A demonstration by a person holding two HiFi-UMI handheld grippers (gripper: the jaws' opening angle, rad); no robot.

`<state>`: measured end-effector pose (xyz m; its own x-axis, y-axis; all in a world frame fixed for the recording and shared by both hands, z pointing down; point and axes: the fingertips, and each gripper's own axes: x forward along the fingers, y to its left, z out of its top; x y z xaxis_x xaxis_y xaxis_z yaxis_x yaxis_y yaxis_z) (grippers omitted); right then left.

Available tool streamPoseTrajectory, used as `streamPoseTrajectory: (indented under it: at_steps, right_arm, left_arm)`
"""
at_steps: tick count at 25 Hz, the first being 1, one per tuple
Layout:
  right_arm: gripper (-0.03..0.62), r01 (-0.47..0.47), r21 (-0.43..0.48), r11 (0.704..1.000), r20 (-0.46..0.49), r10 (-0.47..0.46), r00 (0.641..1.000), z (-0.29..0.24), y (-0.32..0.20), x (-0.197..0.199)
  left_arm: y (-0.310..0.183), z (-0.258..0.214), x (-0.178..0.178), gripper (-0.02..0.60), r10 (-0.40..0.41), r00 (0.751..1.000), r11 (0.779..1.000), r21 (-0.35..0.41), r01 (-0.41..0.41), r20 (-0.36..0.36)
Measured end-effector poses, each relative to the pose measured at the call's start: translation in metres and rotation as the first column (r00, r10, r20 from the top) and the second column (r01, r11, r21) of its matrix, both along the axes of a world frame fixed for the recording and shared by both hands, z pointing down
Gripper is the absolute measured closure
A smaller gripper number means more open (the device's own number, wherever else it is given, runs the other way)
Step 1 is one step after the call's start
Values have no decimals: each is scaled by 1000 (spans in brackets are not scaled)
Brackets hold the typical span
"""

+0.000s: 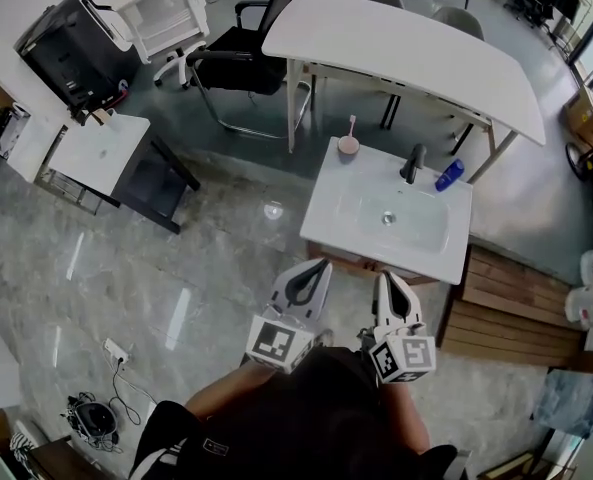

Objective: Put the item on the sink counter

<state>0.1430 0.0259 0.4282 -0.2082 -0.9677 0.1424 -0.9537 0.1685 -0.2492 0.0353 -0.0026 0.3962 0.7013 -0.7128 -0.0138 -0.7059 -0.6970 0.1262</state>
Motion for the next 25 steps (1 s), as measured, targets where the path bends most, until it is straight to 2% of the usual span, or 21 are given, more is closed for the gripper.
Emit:
streamPoseTrajectory:
  at_steps: [14, 25]
  right_arm:
    - [583, 4, -7, 1000, -30, -4, 1000, 0, -7, -22]
    - [583, 13, -6, 1000, -36, -13, 999, -2, -1, -25]
  left_arm:
    - [-6, 11, -23, 566, -18, 1000, 999, -27, 17, -12]
    - [-1, 13, -26, 566, -27, 999, 999, -30, 26, -20]
